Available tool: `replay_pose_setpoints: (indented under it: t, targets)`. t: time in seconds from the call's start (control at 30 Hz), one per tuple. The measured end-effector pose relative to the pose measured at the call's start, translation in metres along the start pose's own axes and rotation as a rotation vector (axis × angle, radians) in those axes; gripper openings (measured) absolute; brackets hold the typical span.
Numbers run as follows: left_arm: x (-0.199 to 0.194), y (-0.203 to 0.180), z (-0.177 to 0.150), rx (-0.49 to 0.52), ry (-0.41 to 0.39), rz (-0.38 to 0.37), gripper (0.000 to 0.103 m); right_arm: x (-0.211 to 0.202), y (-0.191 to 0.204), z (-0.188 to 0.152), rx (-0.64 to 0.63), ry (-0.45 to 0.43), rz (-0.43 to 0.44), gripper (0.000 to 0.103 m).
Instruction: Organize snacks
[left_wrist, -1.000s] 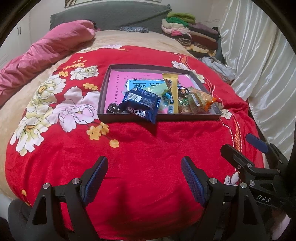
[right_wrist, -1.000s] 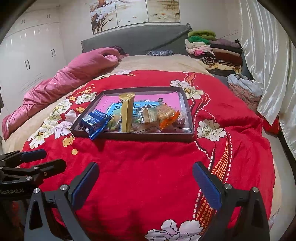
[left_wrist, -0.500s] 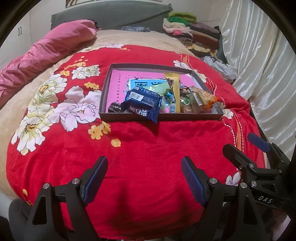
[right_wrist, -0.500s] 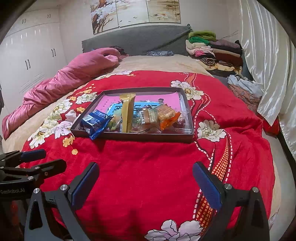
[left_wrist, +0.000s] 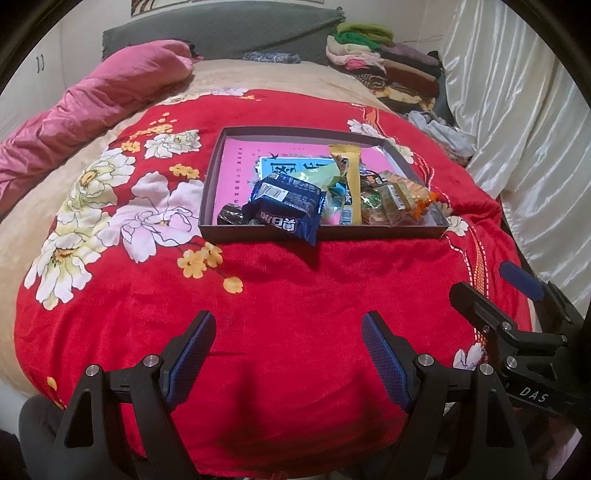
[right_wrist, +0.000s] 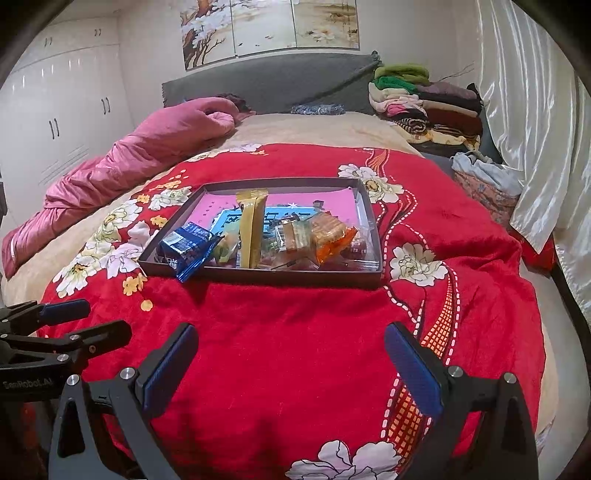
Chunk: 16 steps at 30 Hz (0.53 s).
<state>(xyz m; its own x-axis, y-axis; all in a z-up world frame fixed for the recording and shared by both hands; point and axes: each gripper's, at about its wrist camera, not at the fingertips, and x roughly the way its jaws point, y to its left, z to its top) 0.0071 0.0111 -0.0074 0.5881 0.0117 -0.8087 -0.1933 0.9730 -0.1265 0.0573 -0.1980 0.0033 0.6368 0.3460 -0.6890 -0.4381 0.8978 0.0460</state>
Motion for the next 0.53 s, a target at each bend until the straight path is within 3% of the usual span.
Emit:
replay_pose_setpoints:
  t: [0.17, 0.37, 0.53]
  targets:
    - [-0.003, 0.002, 0.002, -0.007, -0.018, 0.043, 0.082, 0.000, -0.001, 0.001, 0.003, -0.006, -0.008, 0.102]
    - [0.003, 0.015, 0.008, -0.044, -0.016, 0.029, 0.082, 0.002, -0.002, 0.001, -0.006, -0.017, -0.022, 0.102]
    - [0.001, 0.026, 0.020, -0.064, -0.078, 0.015, 0.082, 0.002, -0.011, 0.004, 0.015, -0.049, -0.030, 0.102]
